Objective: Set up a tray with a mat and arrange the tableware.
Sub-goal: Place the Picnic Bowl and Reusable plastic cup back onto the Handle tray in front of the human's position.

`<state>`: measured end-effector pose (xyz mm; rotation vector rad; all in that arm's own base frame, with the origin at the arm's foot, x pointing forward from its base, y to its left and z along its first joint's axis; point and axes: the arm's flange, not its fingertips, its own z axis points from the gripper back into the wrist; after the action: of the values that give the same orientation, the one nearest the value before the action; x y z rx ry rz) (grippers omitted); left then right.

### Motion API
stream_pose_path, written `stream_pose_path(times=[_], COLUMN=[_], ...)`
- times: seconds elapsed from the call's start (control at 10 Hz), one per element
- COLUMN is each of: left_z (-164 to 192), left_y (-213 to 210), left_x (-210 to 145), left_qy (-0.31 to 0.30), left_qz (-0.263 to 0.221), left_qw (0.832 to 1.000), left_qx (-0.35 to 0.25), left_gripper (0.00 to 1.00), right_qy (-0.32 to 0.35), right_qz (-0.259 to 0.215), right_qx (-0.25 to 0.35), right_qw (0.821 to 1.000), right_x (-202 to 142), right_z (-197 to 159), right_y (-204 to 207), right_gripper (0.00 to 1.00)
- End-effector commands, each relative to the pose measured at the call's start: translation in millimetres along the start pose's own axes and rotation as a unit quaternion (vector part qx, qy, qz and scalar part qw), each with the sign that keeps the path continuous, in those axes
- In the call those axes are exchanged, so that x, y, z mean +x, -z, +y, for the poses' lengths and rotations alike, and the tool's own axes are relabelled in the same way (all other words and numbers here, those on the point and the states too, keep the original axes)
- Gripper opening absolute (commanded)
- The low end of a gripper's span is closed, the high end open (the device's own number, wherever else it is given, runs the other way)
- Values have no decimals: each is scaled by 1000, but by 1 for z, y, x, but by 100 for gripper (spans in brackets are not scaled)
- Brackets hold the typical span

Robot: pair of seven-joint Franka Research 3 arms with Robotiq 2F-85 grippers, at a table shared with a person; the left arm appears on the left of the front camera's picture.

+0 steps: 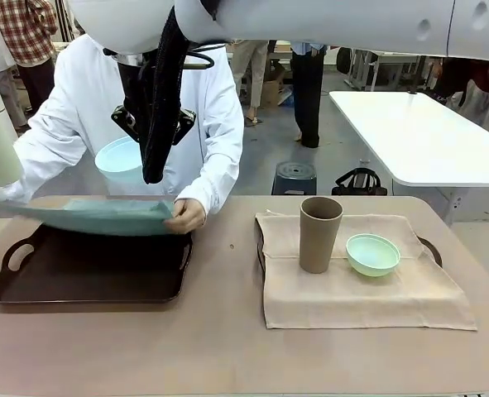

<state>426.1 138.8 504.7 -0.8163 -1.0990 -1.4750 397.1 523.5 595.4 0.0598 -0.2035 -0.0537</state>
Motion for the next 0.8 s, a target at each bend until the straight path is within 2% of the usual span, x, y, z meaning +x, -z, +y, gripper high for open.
stream_pose_path(times=[0.0,0.7], left_z=[1,1], left_y=[-1,-1], left_x=[2,2], left_qy=[6,6], left_qz=[1,1], left_qw=[1000,1000], left_qx=[0,0], left_gripper=[28,28], right_qy=[-1,-1], right_qz=[1,1], right_qx=[2,2], right_qw=[1000,1000], right_x=[0,0], right_z=[0,0], right_y=[0,0], right_gripper=[0,0])
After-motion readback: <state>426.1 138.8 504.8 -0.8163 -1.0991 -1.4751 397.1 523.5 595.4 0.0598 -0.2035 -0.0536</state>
